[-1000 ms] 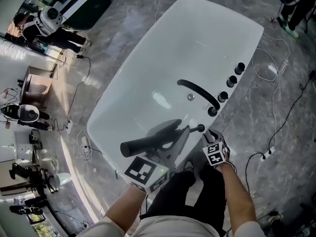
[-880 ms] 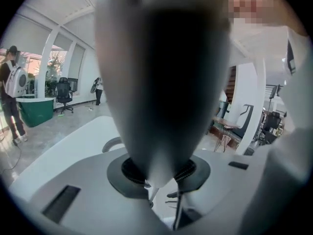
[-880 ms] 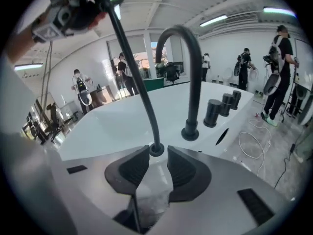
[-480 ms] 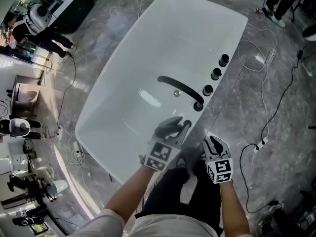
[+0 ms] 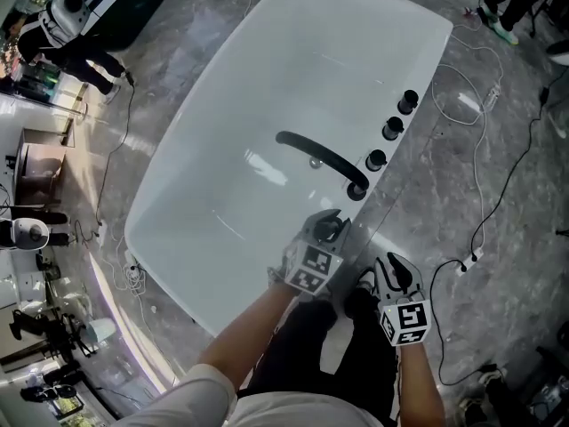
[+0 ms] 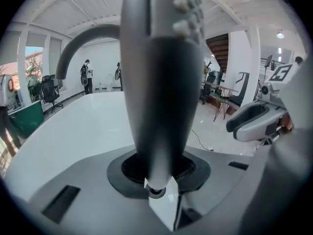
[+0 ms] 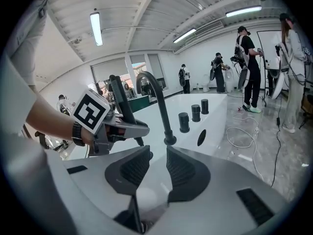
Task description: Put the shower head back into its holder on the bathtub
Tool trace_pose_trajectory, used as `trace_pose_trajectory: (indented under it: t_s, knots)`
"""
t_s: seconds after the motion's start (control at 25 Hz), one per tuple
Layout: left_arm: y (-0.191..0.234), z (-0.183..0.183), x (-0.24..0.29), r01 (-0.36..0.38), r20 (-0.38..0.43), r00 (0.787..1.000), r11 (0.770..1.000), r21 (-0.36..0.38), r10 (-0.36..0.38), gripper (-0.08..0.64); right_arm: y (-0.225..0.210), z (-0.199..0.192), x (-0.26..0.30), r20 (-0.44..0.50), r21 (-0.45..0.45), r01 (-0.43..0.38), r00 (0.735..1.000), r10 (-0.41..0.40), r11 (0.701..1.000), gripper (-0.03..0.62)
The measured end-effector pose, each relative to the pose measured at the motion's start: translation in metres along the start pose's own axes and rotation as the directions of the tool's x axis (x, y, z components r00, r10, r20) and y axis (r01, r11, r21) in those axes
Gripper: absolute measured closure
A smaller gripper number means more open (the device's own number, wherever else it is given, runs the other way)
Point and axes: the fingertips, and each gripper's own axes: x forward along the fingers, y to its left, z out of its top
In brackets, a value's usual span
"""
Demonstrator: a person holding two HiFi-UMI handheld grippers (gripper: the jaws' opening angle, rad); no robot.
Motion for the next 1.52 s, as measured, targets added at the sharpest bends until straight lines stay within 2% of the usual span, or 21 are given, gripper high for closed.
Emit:
trace_pose_trajectory:
  t_s: [0.68, 1.0, 1.28, 1.52]
  knots:
    - [-0.001, -0.056, 0.045, -0.025, -0.022, 0.999, 1.0, -0.014, 0.025, 0.462, 0.004, 0.018, 0.013, 0.049, -0.019, -0.052, 0.997, 0.053, 0.998, 0.482]
    - [-0.001, -0.074, 0.054, -0.037, -0.037, 0.999, 0.999, 0.02, 0.037, 0.462, 0.004, 0.017, 0.015, 0.038, -0.027, -0.057, 0.998, 0.058, 0.998, 0.482]
    - [-0.004, -0.075, 0.062, -0.043, -0.032, 0.998, 0.997, 0.069, 0.046, 0.462, 0.006, 0.017, 0.015, 0.027, -0.036, -0.069, 0.997, 0.069, 0.997, 0.482]
    - [-0.009, -0.068, 0.061, -0.022, -0.037, 0.999, 0.997, 0.067, 0.025, 0.431, 0.008, 0.021, 0.011, 0.012, -0.044, -0.081, 0.997, 0.081, 0.996, 0.482]
